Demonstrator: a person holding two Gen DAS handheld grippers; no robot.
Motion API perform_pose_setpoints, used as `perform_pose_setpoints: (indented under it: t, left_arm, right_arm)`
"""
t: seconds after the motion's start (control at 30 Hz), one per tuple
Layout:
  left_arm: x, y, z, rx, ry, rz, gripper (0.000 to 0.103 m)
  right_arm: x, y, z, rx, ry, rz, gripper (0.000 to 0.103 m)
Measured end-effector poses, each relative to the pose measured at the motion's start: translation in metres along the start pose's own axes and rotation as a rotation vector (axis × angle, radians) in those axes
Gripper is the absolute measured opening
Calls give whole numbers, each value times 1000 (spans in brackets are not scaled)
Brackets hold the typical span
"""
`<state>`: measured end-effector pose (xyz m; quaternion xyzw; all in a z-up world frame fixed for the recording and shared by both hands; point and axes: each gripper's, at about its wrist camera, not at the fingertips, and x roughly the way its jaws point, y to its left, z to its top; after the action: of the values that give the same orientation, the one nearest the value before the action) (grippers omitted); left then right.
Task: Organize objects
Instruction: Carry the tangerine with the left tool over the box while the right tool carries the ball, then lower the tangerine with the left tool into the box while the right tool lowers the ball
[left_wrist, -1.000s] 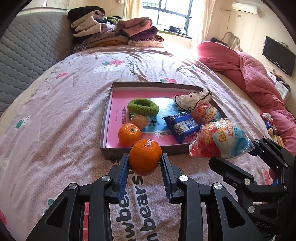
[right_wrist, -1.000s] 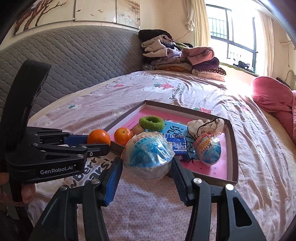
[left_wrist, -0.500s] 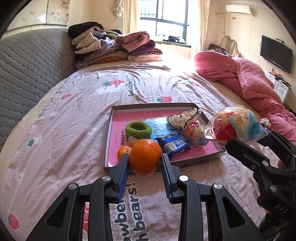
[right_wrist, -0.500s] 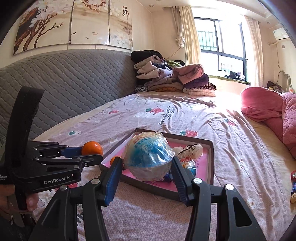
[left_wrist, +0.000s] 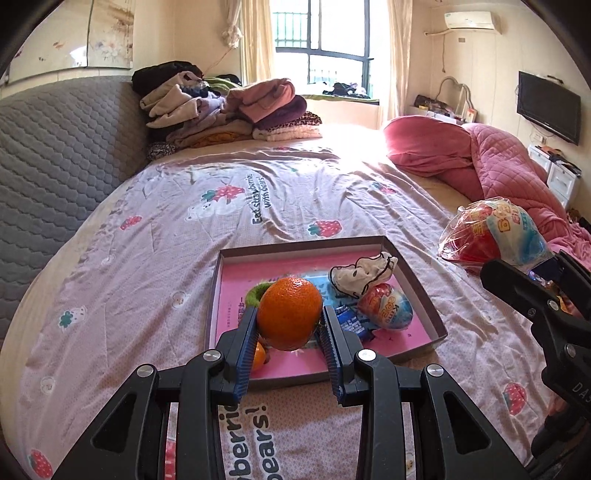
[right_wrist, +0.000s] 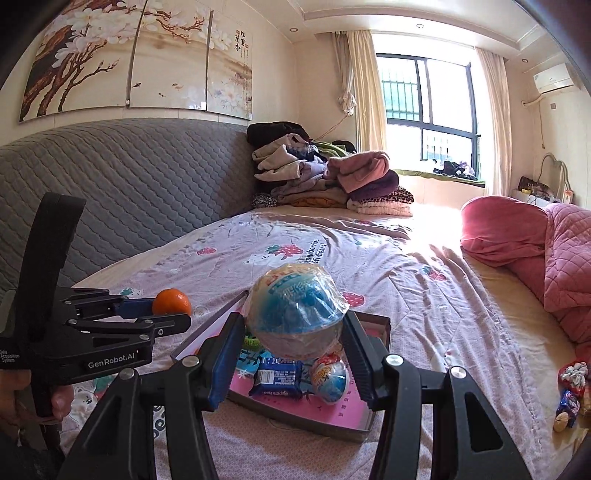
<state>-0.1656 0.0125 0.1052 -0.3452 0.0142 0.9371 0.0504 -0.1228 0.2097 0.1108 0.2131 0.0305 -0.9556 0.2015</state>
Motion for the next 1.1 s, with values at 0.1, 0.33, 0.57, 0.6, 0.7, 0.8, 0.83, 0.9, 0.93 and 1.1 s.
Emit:
perform_pose_setpoints:
  t: [0.1,0.33,0.57,0.6,0.7,0.8,0.83,0.9,0.93,1.1]
  left_arm:
    - [6,0,9,0,-8,5,35]
    - [23,-1,22,10,-24,26,35]
    - [47,0,22,13,-17,42,35]
    - [50,1,20,15,-14,45,35]
    - [61,1,16,15,2,47,35]
    - [71,2,11,19,19,47,35]
    - [74,3,8,19,22,51,35]
    - [80,5,4,19,35,49,35]
    - [84,6,2,18,40,50,35]
    - [99,9,-13,28,73,49,35]
  right_arm:
    - [5,-8,4,1,0,-15,54]
    - [19,-20,10,3,-4,-34,54]
    - [32,-19,10,-3,1,-30,54]
    - [35,-19,9,-4,0,-30,54]
    - [43,-14,6,-17,11,-22,54]
    - [54,-7,-1,-44,42,-14,54]
    - [59,-5,-5,-53,56,-12,54]
    - [67,0,-12,-66,84,-9,54]
    - [71,1,-15,-71,97,-9,54]
    - [91,8,-36,-95,159,-14,54]
